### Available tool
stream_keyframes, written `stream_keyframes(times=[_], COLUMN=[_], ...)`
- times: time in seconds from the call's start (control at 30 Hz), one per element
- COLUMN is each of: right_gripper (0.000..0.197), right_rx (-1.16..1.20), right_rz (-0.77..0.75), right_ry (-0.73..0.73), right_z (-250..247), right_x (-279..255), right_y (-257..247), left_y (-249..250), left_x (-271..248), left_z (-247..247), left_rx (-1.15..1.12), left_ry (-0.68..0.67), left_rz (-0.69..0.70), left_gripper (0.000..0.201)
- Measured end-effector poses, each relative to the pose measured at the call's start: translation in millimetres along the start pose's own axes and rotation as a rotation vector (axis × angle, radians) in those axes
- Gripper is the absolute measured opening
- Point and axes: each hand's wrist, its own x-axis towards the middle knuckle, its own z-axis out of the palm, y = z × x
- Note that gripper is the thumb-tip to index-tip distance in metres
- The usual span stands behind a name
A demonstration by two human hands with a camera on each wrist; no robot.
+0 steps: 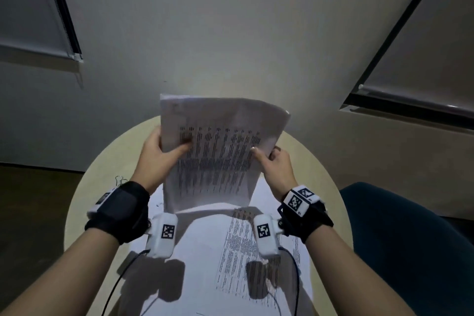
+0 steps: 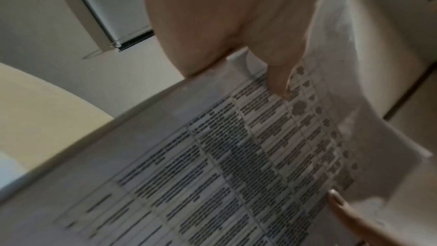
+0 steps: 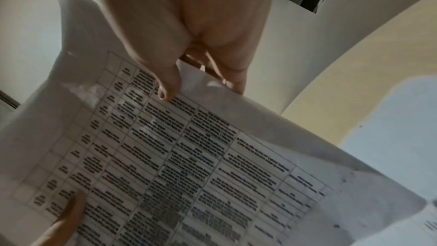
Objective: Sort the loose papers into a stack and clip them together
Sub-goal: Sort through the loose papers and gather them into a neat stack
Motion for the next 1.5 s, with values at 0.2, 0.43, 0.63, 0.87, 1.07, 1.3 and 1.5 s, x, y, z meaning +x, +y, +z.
stream_keyframes(times=[0.2,0.43,0.63,0.87,1.07,1.3,1.5], right_gripper=[0.014,0.016,0.025,0.007,0.107,0.116,0.104], right_rx=[-0.231,-0.320,-0.457,-0.300,-1.041,-1.133,-1.092], right_rz=[0.149,0.116,0.243,0.311,0.834,0.889,0.679], right_ry=[-0.088,-0.158,-0.198,-0.255,0.080,-0.009,-0.019], right_z=[3.9,11.9,19.5,5.0,-66.1,-59.0,-50.1], right_x=[-24.1,-19.9,-33.9,-47.4,-91.6,-120.5,-103.5], right_y=[41.7,41.3,81.9,108.2,196.9,201.0,194.4], left_y=[-51.1,-67.9,-116.2,-139.3,-178.2,-189.3,-188.3], left_x=[-31.1,-31.5,-59.9,-66.3,-96.3,-101.6,-102.3], left_z=[3.9,8.9,2.2,-40.2,-64.9,-58.2,-58.8], left_rx=[0.002,0.039,0.326,0.457,0.545,0.575,0.586], left_ry=[-0.073,-0.026,-0.226,-0.105,-0.021,0.037,0.009], left_rz=[-0.124,-0.169,-0.288,-0.503,-0.754,-0.772,-0.773], left_gripper=[0.023,0.018,0.025,0.024,0.025,0.018,0.018])
